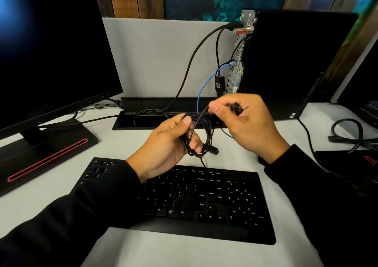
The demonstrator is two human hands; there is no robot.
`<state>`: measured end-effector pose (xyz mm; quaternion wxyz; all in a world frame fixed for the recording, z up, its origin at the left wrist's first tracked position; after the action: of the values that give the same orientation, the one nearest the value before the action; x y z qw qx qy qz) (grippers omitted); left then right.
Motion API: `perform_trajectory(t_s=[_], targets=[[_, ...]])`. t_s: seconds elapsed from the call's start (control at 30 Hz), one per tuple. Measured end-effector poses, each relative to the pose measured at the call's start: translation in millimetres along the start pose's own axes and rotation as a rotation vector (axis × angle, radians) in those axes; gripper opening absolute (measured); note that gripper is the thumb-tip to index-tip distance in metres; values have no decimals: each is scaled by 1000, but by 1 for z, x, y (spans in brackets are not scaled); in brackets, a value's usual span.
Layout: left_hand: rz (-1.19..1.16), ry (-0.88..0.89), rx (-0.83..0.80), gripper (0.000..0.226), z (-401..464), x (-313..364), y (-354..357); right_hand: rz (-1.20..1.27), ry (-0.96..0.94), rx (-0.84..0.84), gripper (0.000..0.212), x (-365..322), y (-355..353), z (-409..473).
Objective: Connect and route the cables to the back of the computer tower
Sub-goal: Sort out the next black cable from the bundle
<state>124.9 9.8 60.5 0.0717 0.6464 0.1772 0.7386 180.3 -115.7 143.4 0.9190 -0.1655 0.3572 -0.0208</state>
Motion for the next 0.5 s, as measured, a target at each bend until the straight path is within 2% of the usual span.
perform_trajectory(t_s=[0.13,0.3,0.37,0.5], targets=[[-169,-140,24,23,1,-5,-10,6,110,7,17,25,-2,-4],[-119,-229,-15,19,1,-14,-12,8,102,-39,17,20,1,-3],[-109,-270,-40,24,1,-17,-12,109,167,-135,15,19,11,-7],[-135,-317,-14,28,0,-22,-11,511,495,-427,22,24,54,-39]])
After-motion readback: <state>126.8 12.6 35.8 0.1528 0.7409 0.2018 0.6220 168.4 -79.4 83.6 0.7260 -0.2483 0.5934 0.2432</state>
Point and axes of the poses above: each hand's wrist, its own z-axis towards the middle knuckle, its own y-axis out of the palm, x = y × z, the point moved 10 cm from there along z, towards the middle knuckle, and after that the axes turned 13 degrees about x, right-handed, at the moved point
